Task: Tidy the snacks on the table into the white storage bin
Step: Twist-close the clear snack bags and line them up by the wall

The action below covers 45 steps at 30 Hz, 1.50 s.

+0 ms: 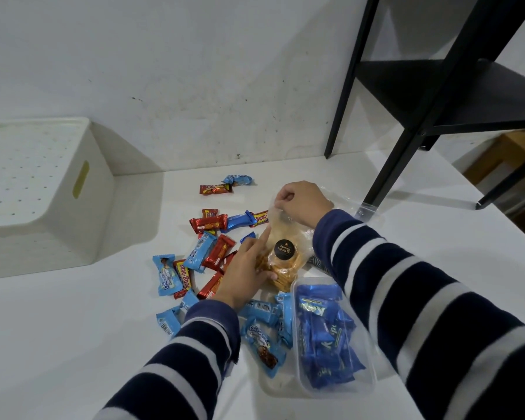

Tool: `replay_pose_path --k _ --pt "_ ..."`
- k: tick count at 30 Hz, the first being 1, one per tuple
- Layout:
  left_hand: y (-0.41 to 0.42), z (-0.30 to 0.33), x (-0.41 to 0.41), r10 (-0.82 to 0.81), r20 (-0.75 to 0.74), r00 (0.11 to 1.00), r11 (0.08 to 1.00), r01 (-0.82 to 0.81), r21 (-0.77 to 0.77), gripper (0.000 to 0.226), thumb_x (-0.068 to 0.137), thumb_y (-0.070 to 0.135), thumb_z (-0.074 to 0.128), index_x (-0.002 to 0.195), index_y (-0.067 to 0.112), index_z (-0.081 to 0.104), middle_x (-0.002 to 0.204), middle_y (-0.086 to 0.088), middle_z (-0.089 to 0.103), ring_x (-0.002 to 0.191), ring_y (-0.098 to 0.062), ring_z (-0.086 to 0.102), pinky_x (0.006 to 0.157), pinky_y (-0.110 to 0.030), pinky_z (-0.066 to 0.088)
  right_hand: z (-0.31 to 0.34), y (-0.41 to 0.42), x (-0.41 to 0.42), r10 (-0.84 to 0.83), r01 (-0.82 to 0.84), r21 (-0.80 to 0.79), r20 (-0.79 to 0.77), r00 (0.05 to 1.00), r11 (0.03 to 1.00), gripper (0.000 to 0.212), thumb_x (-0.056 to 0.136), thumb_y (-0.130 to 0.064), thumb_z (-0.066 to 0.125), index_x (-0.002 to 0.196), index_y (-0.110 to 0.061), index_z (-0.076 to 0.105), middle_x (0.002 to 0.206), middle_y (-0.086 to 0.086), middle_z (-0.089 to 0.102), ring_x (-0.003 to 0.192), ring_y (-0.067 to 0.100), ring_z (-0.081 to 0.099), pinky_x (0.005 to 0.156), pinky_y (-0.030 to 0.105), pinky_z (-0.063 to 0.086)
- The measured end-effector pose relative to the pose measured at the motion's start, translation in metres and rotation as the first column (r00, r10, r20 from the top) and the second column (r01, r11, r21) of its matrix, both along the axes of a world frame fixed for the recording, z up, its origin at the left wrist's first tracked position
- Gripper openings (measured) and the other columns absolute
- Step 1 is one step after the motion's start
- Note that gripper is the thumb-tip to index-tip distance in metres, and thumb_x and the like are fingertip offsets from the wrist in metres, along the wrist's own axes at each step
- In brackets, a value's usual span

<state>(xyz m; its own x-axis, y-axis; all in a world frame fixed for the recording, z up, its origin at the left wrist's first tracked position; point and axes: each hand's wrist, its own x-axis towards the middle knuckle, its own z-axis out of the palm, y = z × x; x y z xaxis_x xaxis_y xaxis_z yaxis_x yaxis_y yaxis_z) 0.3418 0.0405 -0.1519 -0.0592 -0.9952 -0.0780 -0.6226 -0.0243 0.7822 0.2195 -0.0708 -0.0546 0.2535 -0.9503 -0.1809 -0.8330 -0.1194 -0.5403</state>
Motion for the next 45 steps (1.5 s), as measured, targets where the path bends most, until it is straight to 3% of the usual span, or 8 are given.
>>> replay_pose_path --k 7,13,18,23,30,38,42,45 --pt "0.000 0.003 0.000 0.031 -0.045 0.998 0.999 -0.029 0.041 0.094 0.081 0.011 0.072 0.150 0.035 0.012 0.125 0.009 0.042 0.108 -0.003 0.040 0.095 -0.019 0.032 0.007 -0.001 -0.018 0.065 -0.059 0.049 -0.128 0.990 0.997 0.031 0.088 -0.032 0.061 0.117 -0.021 0.061 0.117 -0.001 0.061 0.106 0.019 0.056 0.099 0.039 0.046" --pt "-0.002 -0.001 0.001 0.043 -0.025 0.999 0.999 -0.043 0.017 0.100 0.078 0.012 0.075 0.150 0.035 0.010 0.120 0.005 0.044 0.106 -0.007 0.042 0.101 -0.027 0.037 0.004 0.006 -0.043 0.019 -0.019 0.001 -0.185 0.983 1.000 0.031 0.090 0.000 0.050 0.108 -0.016 0.070 0.121 0.003 0.064 0.108 0.021 0.060 0.096 0.033 0.049" --pt "-0.006 0.004 -0.005 0.137 -0.110 0.984 0.986 -0.126 0.108 0.097 0.075 0.016 0.078 0.149 0.034 0.018 0.142 0.001 0.039 0.130 -0.017 0.041 0.107 -0.038 0.038 -0.004 0.016 -0.042 -0.019 0.013 -0.044 -0.138 0.990 0.999 0.033 0.087 0.004 0.051 0.106 -0.015 0.070 0.114 0.004 0.066 0.104 0.022 0.061 0.096 0.035 0.050" --pt "-0.019 0.027 -0.020 0.315 -0.361 0.878 0.947 -0.319 0.049 0.024 0.087 0.049 0.058 0.104 0.033 0.054 0.126 0.007 0.049 0.120 -0.013 0.047 0.102 -0.034 0.041 -0.007 0.023 -0.042 0.058 -0.060 -0.036 -0.045 0.997 0.998 0.031 0.087 -0.002 0.050 0.104 -0.018 0.071 0.112 -0.002 0.067 0.101 0.015 0.060 0.094 0.030 0.048" --pt "-0.031 0.051 -0.035 0.390 -0.496 0.776 0.908 -0.414 0.067 0.020 0.091 0.036 0.058 0.072 0.031 0.062 0.093 0.009 0.065 0.099 -0.015 0.060 0.090 -0.034 0.048 -0.009 0.036 -0.045 0.085 -0.081 -0.037 0.138 0.987 0.996 0.019 0.088 -0.020 0.061 0.104 -0.016 0.072 0.093 -0.007 0.064 0.084 0.007 0.054 0.078 0.021 0.041" --pt "-0.035 0.041 -0.033 0.375 -0.455 0.808 0.919 -0.388 0.070 0.013 0.090 0.031 0.061 0.079 0.026 0.067 0.103 0.010 0.065 0.107 -0.014 0.058 0.099 -0.042 0.047 -0.011 0.033 -0.040 -0.117 0.124 -0.048 0.127 0.985 0.991 0.018 0.093 -0.024 0.054 0.086 -0.023 0.070 0.091 -0.008 0.066 0.087 0.013 0.061 0.081 0.030 0.050" --pt "-0.030 0.042 -0.030 0.345 -0.489 0.801 0.931 -0.359 0.070 0.008 0.089 0.024 0.063 0.088 0.032 0.059 0.112 0.009 0.059 0.109 -0.014 0.056 0.098 -0.039 0.048 -0.013 0.033 -0.034 -0.139 0.150 -0.028 0.231 0.963 0.988 0.018 0.095 -0.021 0.052 0.096 -0.015 0.069 0.094 -0.004 0.064 0.090 0.014 0.058 0.081 0.025 0.044" --pt "-0.019 0.019 -0.019 0.272 -0.379 0.885 0.962 -0.237 0.136 0.045 0.083 0.009 0.069 0.109 0.039 0.048 0.130 0.008 0.046 0.118 -0.013 0.048 0.101 -0.036 0.045 -0.025 0.039 -0.036 -0.178 0.161 0.075 0.392 0.903 0.984 0.028 0.095 -0.029 0.052 0.123 -0.026 0.056 0.122 0.001 0.054 0.117 0.019 0.050 0.092 0.026 0.039"
